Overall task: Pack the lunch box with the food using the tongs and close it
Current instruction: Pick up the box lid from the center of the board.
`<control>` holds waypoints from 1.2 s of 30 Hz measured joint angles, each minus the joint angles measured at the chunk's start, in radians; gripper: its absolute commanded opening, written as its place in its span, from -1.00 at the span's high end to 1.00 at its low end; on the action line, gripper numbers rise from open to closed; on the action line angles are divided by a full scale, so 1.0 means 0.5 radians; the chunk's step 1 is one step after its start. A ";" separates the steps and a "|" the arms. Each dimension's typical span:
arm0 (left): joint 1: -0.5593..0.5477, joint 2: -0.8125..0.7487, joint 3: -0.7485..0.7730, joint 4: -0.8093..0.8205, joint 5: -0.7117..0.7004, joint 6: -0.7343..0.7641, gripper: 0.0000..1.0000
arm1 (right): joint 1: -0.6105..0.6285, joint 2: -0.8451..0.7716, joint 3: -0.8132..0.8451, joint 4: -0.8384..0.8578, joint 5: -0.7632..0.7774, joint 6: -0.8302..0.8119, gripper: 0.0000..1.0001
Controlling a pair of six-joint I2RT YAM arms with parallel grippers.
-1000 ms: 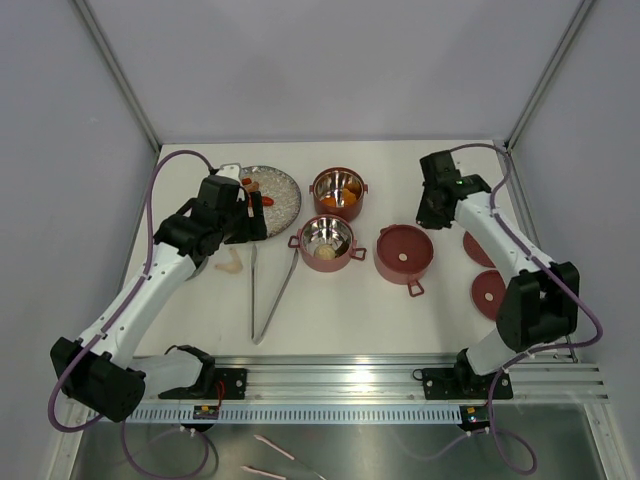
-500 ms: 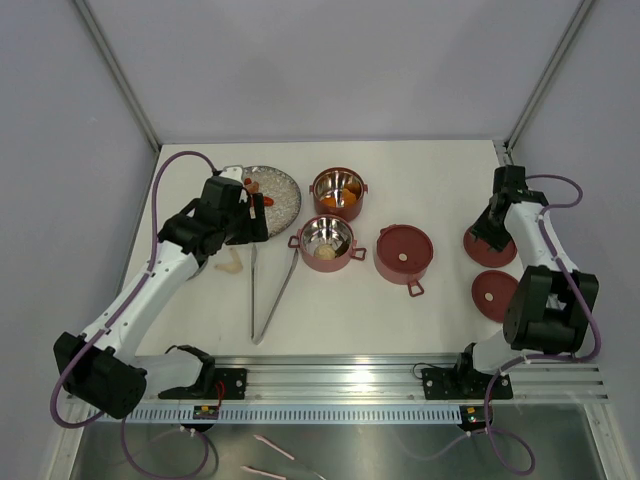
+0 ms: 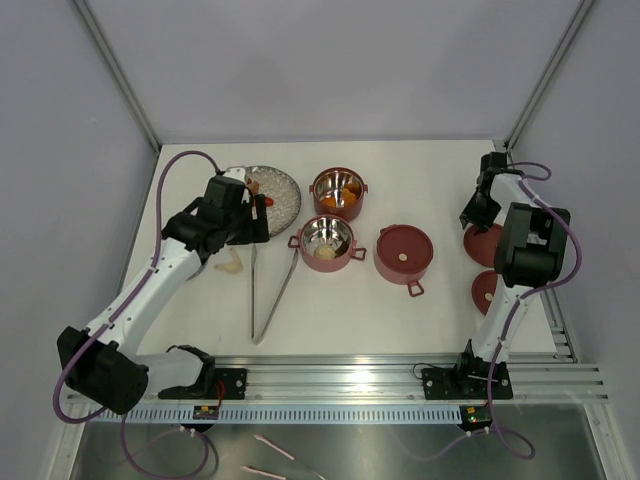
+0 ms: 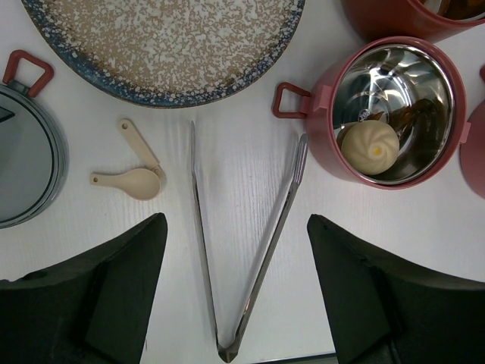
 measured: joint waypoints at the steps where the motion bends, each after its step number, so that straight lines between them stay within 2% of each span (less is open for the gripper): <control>1: 0.000 0.004 0.000 -0.001 -0.002 0.000 -0.57 | 0.000 0.044 0.016 0.002 -0.014 -0.009 0.23; 4: 0.000 0.031 0.009 -0.011 -0.006 -0.001 -0.57 | 0.000 0.137 0.052 -0.014 -0.050 -0.035 0.32; 6: 0.000 0.050 0.014 -0.015 -0.011 -0.001 -0.57 | 0.000 0.144 0.065 0.006 -0.076 -0.043 0.45; 7: 0.000 0.061 0.015 -0.014 -0.012 -0.002 -0.57 | 0.000 0.148 0.066 0.007 -0.081 -0.048 0.72; 9: 0.001 0.093 0.015 -0.014 -0.014 -0.004 -0.57 | 0.000 0.148 0.066 0.008 -0.081 -0.056 1.00; 12: 0.008 0.168 0.022 -0.008 -0.006 -0.016 -0.54 | 0.000 0.131 0.050 0.018 -0.083 -0.048 1.00; 15: 0.012 0.272 0.039 0.024 0.014 -0.027 -0.41 | 0.003 0.055 -0.024 0.036 -0.082 -0.046 1.00; 22: 0.038 0.536 0.127 0.140 0.143 -0.081 -0.36 | 0.117 -0.392 -0.075 -0.065 -0.062 -0.033 1.00; 25: 0.066 0.580 0.146 0.166 0.198 -0.108 -0.36 | 0.327 -0.573 0.033 -0.135 -0.041 -0.024 1.00; 28: 0.113 0.578 0.146 0.168 0.235 -0.130 -0.36 | 0.659 -0.624 0.230 -0.189 -0.022 -0.015 1.00; 33: 0.254 0.503 0.146 0.128 0.265 -0.164 -0.41 | 1.256 -0.507 0.560 -0.289 -0.014 -0.015 1.00; 36: 0.366 0.382 0.159 0.073 0.253 -0.176 -0.45 | 1.534 -0.356 0.719 -0.352 -0.019 -0.015 1.00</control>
